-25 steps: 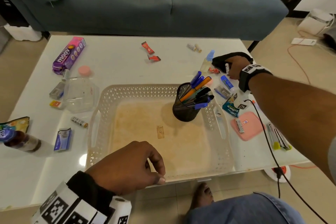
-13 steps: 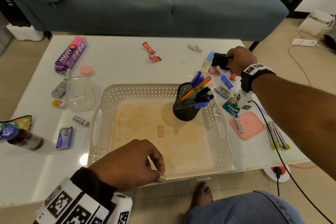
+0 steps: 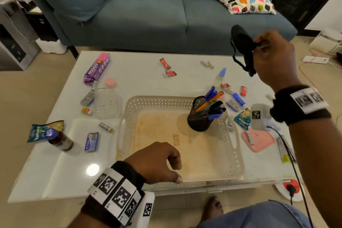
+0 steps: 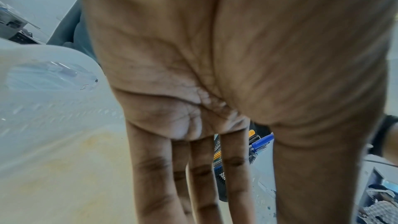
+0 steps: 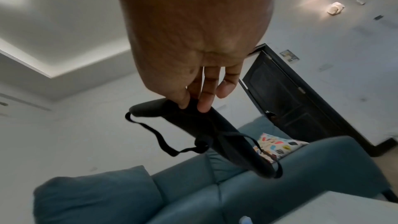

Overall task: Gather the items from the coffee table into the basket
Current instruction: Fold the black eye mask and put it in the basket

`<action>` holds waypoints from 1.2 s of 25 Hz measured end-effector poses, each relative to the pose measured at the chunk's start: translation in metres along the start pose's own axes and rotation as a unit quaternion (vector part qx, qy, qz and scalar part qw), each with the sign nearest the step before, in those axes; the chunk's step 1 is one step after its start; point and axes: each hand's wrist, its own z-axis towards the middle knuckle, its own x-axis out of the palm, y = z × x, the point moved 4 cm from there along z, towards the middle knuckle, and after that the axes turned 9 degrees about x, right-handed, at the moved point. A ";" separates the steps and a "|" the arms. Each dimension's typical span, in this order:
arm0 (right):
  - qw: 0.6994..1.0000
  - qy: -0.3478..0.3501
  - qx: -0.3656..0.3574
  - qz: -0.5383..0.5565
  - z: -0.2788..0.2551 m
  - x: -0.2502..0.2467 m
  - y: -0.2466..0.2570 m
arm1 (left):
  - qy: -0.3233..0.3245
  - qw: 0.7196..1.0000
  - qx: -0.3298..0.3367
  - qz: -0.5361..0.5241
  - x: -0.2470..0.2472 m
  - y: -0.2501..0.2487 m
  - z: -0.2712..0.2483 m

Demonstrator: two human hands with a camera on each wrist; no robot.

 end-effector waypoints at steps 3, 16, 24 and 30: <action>0.997 0.019 -0.055 0.056 -0.042 -0.032 0.054 | -0.050 0.997 0.042 -0.036 -0.008 0.000 -0.003; 0.951 0.254 -0.039 0.172 -0.207 0.042 0.136 | -0.288 0.843 0.128 -0.435 -0.060 -0.015 -0.028; 0.923 0.173 0.225 0.261 -0.202 0.075 0.071 | -0.364 0.802 0.039 -0.472 -0.075 0.015 -0.030; 0.739 0.408 0.361 0.396 -0.215 0.096 0.073 | -0.358 0.718 0.013 -0.597 -0.072 0.019 -0.029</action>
